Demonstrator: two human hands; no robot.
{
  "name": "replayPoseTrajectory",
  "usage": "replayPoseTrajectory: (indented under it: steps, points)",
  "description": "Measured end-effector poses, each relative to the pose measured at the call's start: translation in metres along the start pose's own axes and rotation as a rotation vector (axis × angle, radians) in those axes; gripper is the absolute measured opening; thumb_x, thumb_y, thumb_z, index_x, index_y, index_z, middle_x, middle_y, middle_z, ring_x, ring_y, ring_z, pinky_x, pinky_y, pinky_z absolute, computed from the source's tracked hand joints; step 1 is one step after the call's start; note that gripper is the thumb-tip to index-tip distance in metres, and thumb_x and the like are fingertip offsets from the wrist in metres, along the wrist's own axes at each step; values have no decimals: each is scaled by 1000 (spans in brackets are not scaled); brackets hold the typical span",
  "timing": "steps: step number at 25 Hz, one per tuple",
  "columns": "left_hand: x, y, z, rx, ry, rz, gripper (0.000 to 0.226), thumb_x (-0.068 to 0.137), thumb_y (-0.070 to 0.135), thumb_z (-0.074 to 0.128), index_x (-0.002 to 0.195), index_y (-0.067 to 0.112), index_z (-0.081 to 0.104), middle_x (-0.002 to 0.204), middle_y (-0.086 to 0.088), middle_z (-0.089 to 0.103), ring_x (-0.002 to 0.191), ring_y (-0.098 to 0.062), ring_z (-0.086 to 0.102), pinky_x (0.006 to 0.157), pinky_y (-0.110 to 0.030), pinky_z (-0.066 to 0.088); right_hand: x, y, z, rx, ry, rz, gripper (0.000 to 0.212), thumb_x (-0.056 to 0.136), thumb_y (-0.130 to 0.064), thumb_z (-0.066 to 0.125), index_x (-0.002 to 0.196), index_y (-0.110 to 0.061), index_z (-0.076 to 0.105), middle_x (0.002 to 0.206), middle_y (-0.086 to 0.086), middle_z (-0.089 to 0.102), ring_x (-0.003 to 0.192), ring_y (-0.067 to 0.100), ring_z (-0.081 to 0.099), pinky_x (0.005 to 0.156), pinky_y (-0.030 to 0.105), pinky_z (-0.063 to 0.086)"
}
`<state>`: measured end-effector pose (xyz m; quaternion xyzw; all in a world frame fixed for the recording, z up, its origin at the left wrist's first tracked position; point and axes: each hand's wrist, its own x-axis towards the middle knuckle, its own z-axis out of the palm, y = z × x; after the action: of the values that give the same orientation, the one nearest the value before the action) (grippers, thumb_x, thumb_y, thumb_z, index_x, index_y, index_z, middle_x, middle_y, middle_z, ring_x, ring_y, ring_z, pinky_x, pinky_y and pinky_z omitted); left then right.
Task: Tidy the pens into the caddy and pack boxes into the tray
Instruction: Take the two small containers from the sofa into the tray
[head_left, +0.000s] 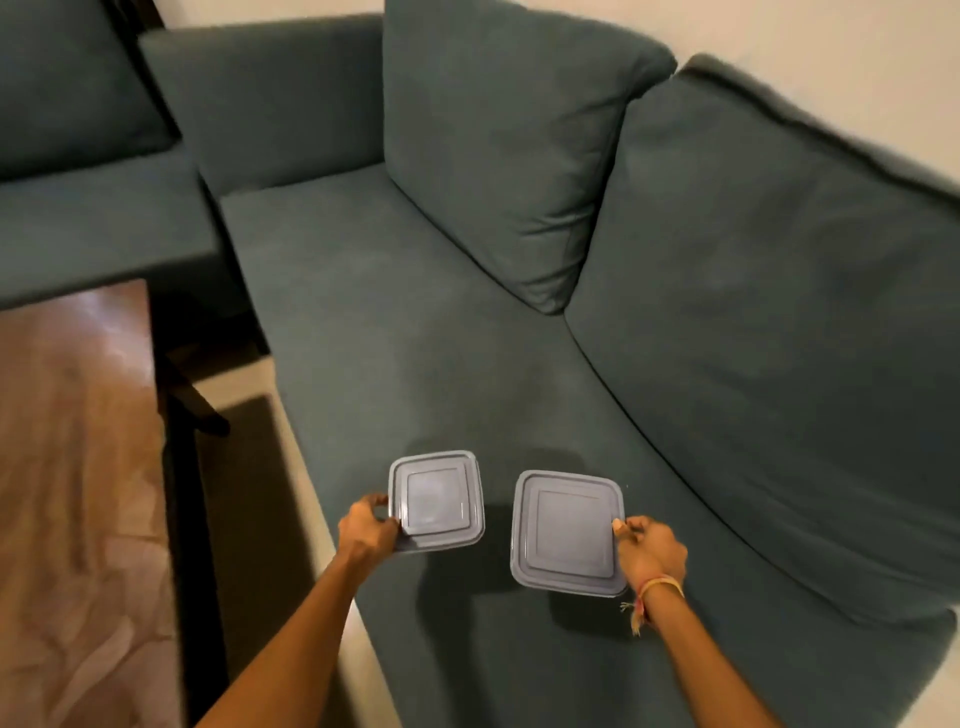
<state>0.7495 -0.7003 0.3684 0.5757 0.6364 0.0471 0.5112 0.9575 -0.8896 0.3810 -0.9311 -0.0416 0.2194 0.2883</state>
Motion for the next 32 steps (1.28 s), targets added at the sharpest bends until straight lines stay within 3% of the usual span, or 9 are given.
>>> replayPoseTrajectory:
  steps: [3, 6, 8, 11, 13, 17, 25, 29, 32]
  points:
    - [-72, -11, -43, -21, 74, 18, 38, 88, -3, 49, 125, -1, 51, 98, -22, 63, 58, -21, 57, 56, -29, 56, -54, -15, -33, 11, -29, -112, 25, 92, -19, 53, 96, -1, 71, 105, 23, 69, 101, 41, 61, 88, 41, 49]
    - [-128, -23, -85, -32, 144, 34, 35, 87, -3, 49, 122, 1, 54, 96, -15, 58, 58, -15, 54, 59, -30, 55, -106, -39, -60, 27, -61, -263, 26, 92, -16, 52, 80, -1, 70, 83, 17, 67, 83, 35, 61, 77, 36, 49]
    - [-160, -31, -115, -69, 179, 58, 34, 87, -3, 50, 121, 2, 55, 90, -10, 58, 59, -14, 56, 46, -24, 55, -139, -56, -72, 30, -65, -343, 36, 91, -16, 54, 57, -7, 58, 60, 8, 55, 69, 29, 52, 70, 36, 49]
    - [-211, -48, -156, -133, 247, 55, 31, 87, -3, 50, 117, 1, 56, 92, -14, 58, 57, -13, 53, 33, -17, 47, -189, -77, -78, 43, -88, -426, 46, 89, -16, 56, 46, -12, 41, 51, 6, 44, 63, 27, 47, 70, 38, 52]
    - [-243, -63, -186, -166, 312, 46, 32, 87, -4, 51, 118, 2, 56, 97, -18, 58, 58, -17, 55, 36, -15, 49, -222, -87, -76, 40, -144, -476, 49, 89, -17, 56, 43, -13, 40, 49, 4, 40, 62, 27, 47, 69, 37, 51]
    - [-292, -109, -244, -211, 413, 17, 39, 86, -2, 53, 125, 2, 54, 115, -28, 63, 77, -29, 59, 72, -39, 57, -291, -102, -58, 34, -243, -589, 51, 89, -15, 57, 41, -13, 40, 47, 4, 39, 48, 19, 38, 66, 31, 43]
    - [-350, -226, -340, -331, 494, -67, 32, 86, -5, 53, 118, -1, 57, 100, -20, 60, 78, -30, 59, 40, -26, 53, -432, -105, 7, -10, -357, -714, 52, 87, -18, 60, 39, -14, 41, 45, 3, 39, 59, 27, 45, 65, 31, 43]
    - [-363, -308, -398, -406, 490, -108, 21, 81, -2, 59, 98, 11, 59, 112, -26, 63, 94, -40, 64, 65, -50, 59, -509, -95, 47, -42, -369, -706, 49, 86, -21, 62, 40, -16, 45, 57, 13, 53, 66, 29, 51, 72, 35, 50]
    - [-386, -353, -441, -409, 540, -86, 22, 82, -2, 59, 103, 5, 62, 107, -22, 64, 85, -33, 61, 55, -38, 59, -569, -88, 77, -41, -369, -670, 47, 86, -21, 61, 42, -15, 46, 69, 15, 56, 69, 30, 51, 71, 33, 47]
